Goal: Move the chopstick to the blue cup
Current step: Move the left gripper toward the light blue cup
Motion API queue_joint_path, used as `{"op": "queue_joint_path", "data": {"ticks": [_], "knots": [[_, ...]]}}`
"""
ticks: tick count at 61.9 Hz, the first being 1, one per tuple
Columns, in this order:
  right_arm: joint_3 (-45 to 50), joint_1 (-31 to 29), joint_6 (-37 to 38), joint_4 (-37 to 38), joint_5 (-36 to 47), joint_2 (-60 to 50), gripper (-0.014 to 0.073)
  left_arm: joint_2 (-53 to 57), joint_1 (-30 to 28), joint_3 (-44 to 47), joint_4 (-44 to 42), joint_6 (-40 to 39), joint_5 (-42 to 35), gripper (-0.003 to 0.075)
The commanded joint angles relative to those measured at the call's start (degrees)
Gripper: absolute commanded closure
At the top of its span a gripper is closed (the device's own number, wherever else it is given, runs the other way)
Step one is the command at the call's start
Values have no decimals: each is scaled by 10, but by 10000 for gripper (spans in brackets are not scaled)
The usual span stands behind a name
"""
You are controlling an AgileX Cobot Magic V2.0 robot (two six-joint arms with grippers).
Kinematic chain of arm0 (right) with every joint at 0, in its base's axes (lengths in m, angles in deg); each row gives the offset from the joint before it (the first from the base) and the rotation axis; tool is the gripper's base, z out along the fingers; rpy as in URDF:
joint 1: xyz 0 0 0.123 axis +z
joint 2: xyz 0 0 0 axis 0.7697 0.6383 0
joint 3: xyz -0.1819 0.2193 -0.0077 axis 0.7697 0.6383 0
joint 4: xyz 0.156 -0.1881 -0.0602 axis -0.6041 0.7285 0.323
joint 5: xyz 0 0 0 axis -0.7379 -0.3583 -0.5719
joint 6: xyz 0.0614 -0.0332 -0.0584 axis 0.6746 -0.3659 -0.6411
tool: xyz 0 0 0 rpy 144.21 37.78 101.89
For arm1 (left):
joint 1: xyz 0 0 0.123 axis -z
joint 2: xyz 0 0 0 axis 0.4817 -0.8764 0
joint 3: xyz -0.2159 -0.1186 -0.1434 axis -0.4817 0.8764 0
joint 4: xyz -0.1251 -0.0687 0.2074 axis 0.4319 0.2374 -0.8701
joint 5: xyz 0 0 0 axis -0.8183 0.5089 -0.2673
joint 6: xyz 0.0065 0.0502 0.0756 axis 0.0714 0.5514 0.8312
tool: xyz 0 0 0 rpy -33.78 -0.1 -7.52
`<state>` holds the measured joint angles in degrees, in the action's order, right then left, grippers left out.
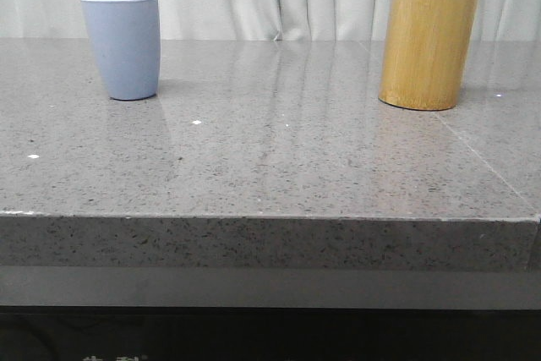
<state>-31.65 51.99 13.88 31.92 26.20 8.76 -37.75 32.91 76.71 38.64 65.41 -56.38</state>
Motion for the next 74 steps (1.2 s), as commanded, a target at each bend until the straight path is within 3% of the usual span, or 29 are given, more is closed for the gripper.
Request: {"op": "queue_joint_path", "data": {"ticks": [1, 25, 40, 59, 67, 74], "knots": [[-2, -4, -2, 6, 55, -12, 661, 13, 0, 8, 5, 0, -48, 739], [-41, -4, -2, 6, 61, -12, 661, 13, 0, -26, 5, 0, -54, 739], [-192, -4, -4, 22, -45, 1, 661, -13, 0, -182, 5, 0, 60, 739], [-398, -4, -4, 53, -171, 133, 661, -166, 0, -428, 5, 0, 292, 739], [-444, -4, -4, 53, -226, 200, 661, -237, 0, -480, 5, 0, 353, 739], [-452, -4, -4, 53, -261, 248, 661, -283, 0, -488, 15, 0, 361, 739]]}}
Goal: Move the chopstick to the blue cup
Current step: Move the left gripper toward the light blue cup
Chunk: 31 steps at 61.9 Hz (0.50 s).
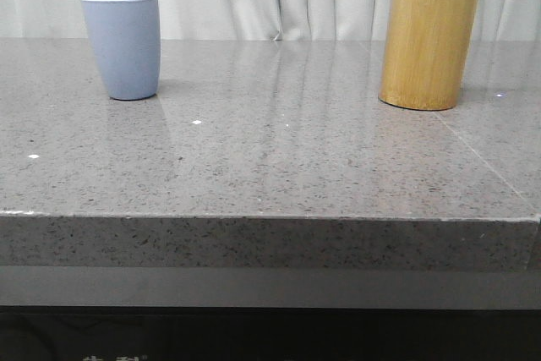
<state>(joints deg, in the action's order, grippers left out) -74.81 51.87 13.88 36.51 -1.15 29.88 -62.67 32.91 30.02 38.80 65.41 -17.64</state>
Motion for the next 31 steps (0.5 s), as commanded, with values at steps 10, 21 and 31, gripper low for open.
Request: {"op": "queue_joint_path", "data": {"ticks": [10, 21, 31], "knots": [[-21, -2, -4, 7, -38, 95, 661, -83, 0, -14, 18, 0, -30, 739], [-21, -2, -4, 7, -68, 150, 661, -127, 0, -14, 18, 0, -28, 739], [-21, -2, -4, 7, -82, 183, 645, -151, 0, -13, 15, 0, -35, 736]]}}
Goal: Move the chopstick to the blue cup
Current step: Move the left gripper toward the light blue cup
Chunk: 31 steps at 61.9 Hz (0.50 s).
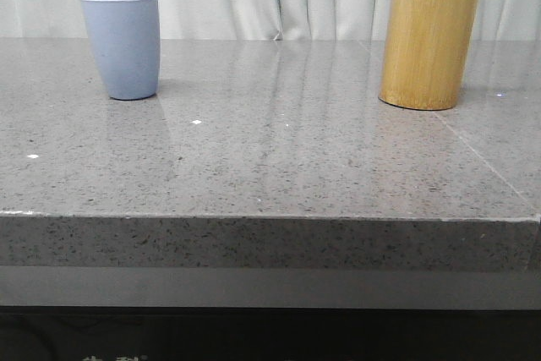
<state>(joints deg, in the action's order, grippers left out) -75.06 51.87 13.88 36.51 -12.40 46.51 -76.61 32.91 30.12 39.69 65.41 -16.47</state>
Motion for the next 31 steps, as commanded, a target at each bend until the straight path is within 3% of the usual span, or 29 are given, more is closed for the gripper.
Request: {"op": "queue_joint_path", "data": {"ticks": [1, 7, 15, 20, 24, 31], "knots": [[-18, -2, -4, 7, 30, 18, 636, -13, 0, -14, 6, 1, -48, 733], [-18, -2, -4, 7, 29, 26, 477, -24, 0, -14, 6, 2, -66, 649], [-18, -2, -4, 7, 26, 27, 145, -33, 0, -14, 6, 3, -96, 382], [-18, -2, -4, 4, 25, 27, 13, -48, 0, -21, 12, 3, -104, 236], [-18, -2, -4, 3, 23, 27, -15, -66, 1, -38, 26, 3, -93, 202], [-18, -2, -4, 2, 15, 27, -8, -111, 21, -82, 45, 29, -81, 206]]}}
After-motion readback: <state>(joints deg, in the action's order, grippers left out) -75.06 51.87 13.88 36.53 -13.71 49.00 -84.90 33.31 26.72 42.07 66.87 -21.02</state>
